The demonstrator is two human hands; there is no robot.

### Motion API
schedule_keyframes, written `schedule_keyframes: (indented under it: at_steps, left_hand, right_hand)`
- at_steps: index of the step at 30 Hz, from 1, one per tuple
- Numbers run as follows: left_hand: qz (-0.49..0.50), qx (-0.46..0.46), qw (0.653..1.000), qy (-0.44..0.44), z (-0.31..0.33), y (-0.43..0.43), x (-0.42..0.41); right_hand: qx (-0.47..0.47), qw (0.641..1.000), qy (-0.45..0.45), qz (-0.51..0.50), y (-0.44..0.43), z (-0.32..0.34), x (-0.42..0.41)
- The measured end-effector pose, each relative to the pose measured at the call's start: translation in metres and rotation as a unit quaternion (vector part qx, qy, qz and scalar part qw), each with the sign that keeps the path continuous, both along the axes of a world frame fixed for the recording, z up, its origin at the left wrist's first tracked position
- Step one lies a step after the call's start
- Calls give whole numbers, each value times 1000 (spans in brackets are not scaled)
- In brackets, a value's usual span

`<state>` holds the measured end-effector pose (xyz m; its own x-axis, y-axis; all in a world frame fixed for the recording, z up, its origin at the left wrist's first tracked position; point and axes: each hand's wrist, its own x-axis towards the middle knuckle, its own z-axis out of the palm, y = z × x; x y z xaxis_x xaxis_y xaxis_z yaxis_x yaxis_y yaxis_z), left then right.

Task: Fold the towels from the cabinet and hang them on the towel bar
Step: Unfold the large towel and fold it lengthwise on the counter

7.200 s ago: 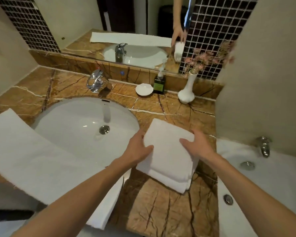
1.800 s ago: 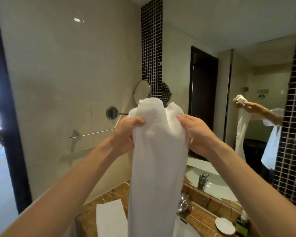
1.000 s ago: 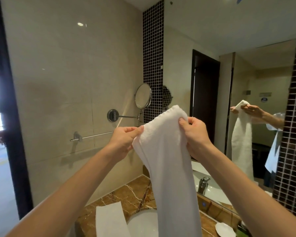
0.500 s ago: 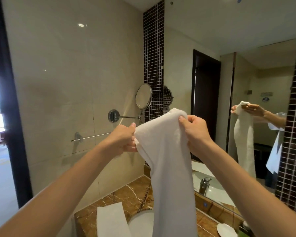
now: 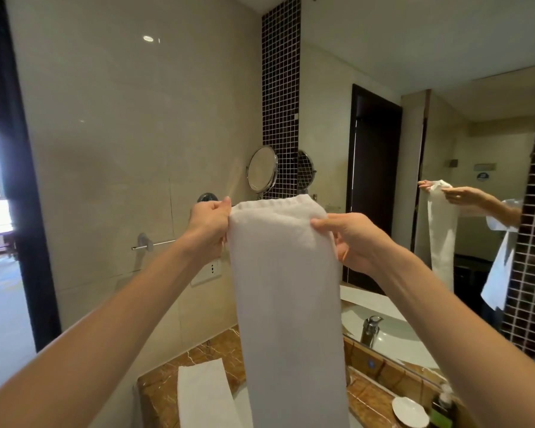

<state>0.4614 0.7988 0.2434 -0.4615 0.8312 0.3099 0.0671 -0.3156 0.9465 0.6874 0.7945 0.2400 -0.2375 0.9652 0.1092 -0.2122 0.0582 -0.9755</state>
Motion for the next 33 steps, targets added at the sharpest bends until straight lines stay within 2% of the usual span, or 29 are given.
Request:
schedule_keyframes:
  at_steps: [4,8,11,14,18,22,25,27,30,33]
  left_hand:
    - [5,35,999,-15,6,0,13]
    - [-13,46,998,-49,13,-1,20]
    - [-54,57,997,-7,10,-8,16]
    - [-108,73,991,18,2,-13,8]
    - [-135,98,986,26,-8,-11,-3]
    - [-146,125,981,-18,-16,-10,-10]
    - [-157,66,983,-71,-34,-16,-1]
    - [-144,5,987,-71,-50,-23,7]
    - [-157,-17,985,-70,-68,-29,15]
    - [-216,-41,969,-112,-73,-29,22]
  right_hand:
    - [-75,992,-34,96,-4,10,1]
    - [-75,992,-38,99,-5,14,-2]
    - [-20,995,-17,95,-4,10,-4]
    - [71,996,-12,43,-6,6,-9]
    - [159,986,-32,-26,-9,7,-20]
    - [175,983,-10,-61,-11,13,-26]
    - [185,979,-5,-86,-13,17,-31]
    - [196,975,-4,-106,-13,20,-32]
    - [198,972,-5,-125,-14,22,-33]
    - [196,970,-18,-140,-14,20,-33]
